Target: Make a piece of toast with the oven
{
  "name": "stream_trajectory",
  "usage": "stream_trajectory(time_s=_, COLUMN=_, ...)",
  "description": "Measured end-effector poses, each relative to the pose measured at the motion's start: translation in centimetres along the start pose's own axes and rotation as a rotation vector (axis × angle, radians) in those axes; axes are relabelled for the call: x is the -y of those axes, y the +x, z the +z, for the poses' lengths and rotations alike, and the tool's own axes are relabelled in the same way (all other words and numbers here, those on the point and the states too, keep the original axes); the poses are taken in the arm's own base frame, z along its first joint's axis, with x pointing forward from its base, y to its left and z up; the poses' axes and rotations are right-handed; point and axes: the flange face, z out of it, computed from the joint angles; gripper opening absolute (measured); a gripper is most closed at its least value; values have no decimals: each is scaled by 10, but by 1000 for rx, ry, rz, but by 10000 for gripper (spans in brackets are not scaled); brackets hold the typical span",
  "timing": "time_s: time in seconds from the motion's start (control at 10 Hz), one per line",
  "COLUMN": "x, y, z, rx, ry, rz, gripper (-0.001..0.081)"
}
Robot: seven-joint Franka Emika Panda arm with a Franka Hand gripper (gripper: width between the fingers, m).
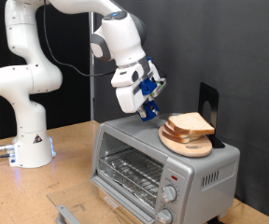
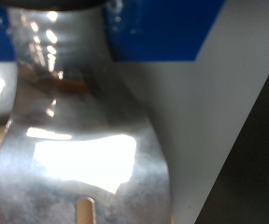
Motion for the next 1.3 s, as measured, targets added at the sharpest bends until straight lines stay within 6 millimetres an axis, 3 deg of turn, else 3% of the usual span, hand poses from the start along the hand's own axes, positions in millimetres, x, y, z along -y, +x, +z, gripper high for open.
stream_trajectory(time_s=0.5, x=-5, y=-9, z=-5, rx=37, ry=-27, rz=-35, gripper=367)
stream_trajectory(time_s=0.8, x=-17, y=-22, z=-5, rx=28, ry=-44, rz=-176, gripper=367)
stream_trajectory(time_s=1.3, x=-46, y=-37, z=13, rx=-96, ry=-78, rz=-373, gripper=367)
